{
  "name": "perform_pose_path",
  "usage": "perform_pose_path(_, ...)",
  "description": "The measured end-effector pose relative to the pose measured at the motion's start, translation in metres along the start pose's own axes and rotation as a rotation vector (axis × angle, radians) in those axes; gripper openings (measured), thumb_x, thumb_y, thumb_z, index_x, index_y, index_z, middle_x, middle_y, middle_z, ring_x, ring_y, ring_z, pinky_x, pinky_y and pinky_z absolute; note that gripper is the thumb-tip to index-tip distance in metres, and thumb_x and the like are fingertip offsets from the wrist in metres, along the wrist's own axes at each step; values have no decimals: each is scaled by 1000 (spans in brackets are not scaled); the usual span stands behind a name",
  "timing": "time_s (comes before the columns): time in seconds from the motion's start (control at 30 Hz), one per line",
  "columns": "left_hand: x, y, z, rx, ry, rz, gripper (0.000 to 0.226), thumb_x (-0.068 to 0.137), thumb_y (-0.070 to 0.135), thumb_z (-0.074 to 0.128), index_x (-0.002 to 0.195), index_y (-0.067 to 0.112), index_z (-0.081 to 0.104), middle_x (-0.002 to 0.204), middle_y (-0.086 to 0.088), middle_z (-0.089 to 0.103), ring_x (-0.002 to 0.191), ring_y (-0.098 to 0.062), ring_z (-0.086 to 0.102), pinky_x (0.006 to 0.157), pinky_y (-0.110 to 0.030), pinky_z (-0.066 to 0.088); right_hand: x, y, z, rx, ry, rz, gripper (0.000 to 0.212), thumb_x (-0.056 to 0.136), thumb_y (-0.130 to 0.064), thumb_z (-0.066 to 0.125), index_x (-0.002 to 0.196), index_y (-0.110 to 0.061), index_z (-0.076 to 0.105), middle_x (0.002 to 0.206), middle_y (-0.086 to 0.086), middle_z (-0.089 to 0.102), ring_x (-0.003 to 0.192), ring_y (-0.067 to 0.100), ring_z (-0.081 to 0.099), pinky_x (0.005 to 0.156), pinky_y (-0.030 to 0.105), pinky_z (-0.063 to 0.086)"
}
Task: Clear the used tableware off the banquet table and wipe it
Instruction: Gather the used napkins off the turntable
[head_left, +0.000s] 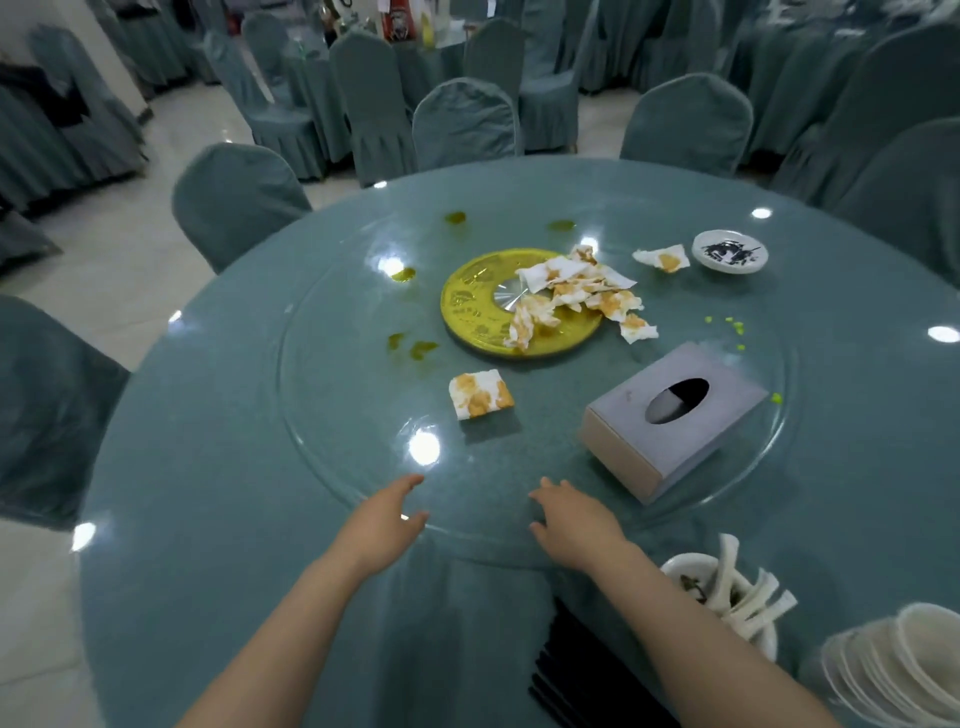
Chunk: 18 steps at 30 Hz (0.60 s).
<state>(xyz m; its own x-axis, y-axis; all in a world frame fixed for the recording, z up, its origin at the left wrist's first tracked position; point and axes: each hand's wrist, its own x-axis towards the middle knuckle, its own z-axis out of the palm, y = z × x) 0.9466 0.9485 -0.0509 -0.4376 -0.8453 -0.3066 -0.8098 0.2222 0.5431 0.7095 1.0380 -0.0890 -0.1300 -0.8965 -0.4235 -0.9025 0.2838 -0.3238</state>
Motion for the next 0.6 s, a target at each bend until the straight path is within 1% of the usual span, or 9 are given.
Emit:
perform_pose_path(0.1, 32, -1, -11, 47, 14, -24, 58, 92, 26, 55, 146, 20, 34, 149, -3, 41, 134, -21, 42, 106, -28, 32, 2, -1, -10, -54, -15, 8, 46, 96, -24, 40, 143, -23, 38, 157, 2, 22, 143, 27, 24, 110, 39, 31)
perform_pose_path(0.17, 50, -4, -17, 37, 24, -53, 61, 91, 25, 54, 147, 19, 31, 151, -3, 38, 135, -24, 40, 107, -30, 32, 4, -4, -16, -129, 6, 8, 43, 96, -23, 39, 138, -23, 44, 148, 6, 39, 132, 28, 41, 102, 39, 38)
perform_pose_path(0.23, 64, -12, -19, 19, 23, -82, 63, 91, 23, 55, 148, 16, 29, 152, -5, 36, 136, -24, 39, 108, -31, 31, 6, -10, -21, -179, 34, 17, 43, 96, -30, 40, 137, -24, 44, 135, 7, 53, 119, 30, 52, 95, 39, 43)
perform_pose_path(0.33, 81, -26, -19, 34, 7, -102, 66, 90, 23, 56, 148, 11, 27, 155, -7, 30, 139, -25, 35, 110, -33, 29, 13, -25, -25, -189, 78, 44, 54, 93, -47, 42, 143, -31, 34, 119, 11, 63, 108, 34, 58, 86, 39, 47)
perform_pose_path(0.37, 88, -30, -19, 38, 6, -98, 67, 90, 23, 57, 148, 10, 26, 156, -8, 27, 140, -25, 32, 111, -33, 28, 18, -29, -27, -191, 97, 46, 55, 92, -49, 43, 143, -32, 33, 115, 12, 64, 106, 34, 59, 83, 39, 47)
perform_pose_path(0.43, 101, -35, -20, 32, 22, -94, 70, 90, 24, 57, 149, 8, 23, 157, -11, 21, 143, -24, 25, 112, -33, 23, 31, -36, -35, -145, 131, 65, 51, 92, -48, 43, 140, -33, 38, 115, 10, 65, 106, 33, 60, 82, 39, 48)
perform_pose_path(0.5, 113, -39, -22, 2, 44, -112, 75, 89, 28, 59, 150, 7, 19, 158, -12, 17, 146, -23, 18, 115, -34, 20, 51, -44, -46, -77, 142, 87, 45, 94, -44, 43, 137, -31, 43, 120, 7, 63, 109, 30, 59, 85, 39, 49)
perform_pose_path(0.6, 129, -45, -26, -16, 76, -119, 84, 86, 36, 63, 149, 5, 17, 157, -14, 20, 145, -26, 18, 114, -37, 20, 90, -59, -62, -58, 161, 44, 40, 94, -35, 47, 133, -26, 46, 131, 3, 56, 117, 27, 54, 91, 40, 48)
